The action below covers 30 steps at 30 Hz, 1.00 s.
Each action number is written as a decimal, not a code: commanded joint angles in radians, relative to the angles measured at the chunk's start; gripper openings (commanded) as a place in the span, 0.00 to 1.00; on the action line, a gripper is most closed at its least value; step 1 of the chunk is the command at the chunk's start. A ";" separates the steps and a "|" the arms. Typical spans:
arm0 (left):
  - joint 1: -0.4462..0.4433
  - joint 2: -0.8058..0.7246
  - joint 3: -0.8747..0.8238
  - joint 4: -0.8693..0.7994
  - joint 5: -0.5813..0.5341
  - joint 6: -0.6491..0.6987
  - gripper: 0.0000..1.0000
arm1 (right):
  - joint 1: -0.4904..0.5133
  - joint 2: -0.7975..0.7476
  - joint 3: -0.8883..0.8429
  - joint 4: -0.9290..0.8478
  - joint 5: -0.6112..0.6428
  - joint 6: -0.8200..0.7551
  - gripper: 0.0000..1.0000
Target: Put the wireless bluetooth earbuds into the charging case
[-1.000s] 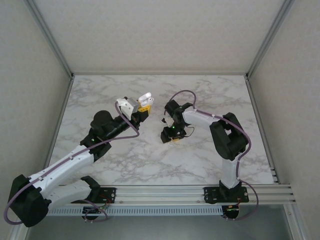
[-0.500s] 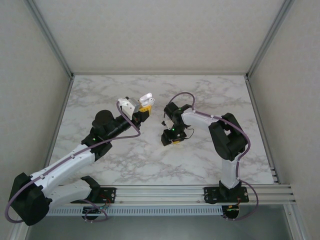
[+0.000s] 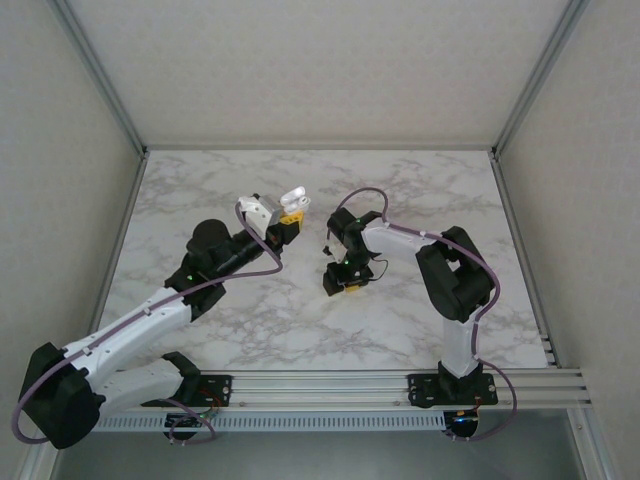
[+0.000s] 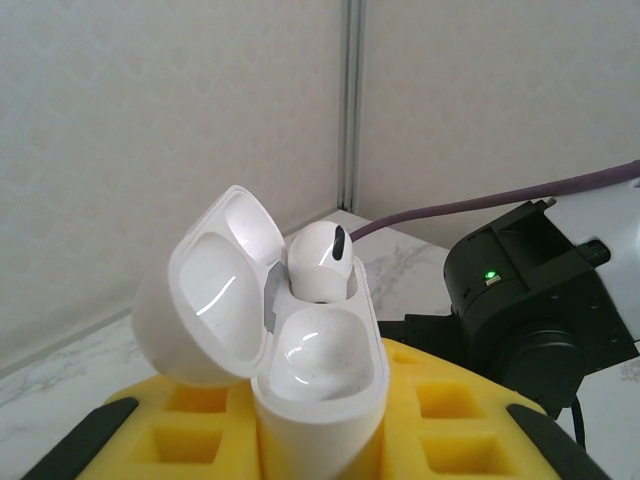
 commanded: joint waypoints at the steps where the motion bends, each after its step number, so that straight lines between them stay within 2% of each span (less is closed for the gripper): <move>1: -0.003 0.003 0.015 0.029 0.008 -0.001 0.00 | 0.017 -0.033 -0.013 -0.031 -0.028 -0.002 0.51; 14: -0.004 -0.005 0.007 0.023 0.002 0.005 0.00 | 0.023 -0.062 -0.013 -0.014 -0.081 0.010 0.51; 24: -0.003 -0.014 -0.003 0.019 -0.017 0.025 0.00 | 0.023 -0.106 0.045 -0.075 0.180 0.038 0.49; 30: -0.003 -0.023 -0.004 0.020 -0.021 0.023 0.00 | 0.025 -0.064 0.097 -0.087 0.189 0.029 0.48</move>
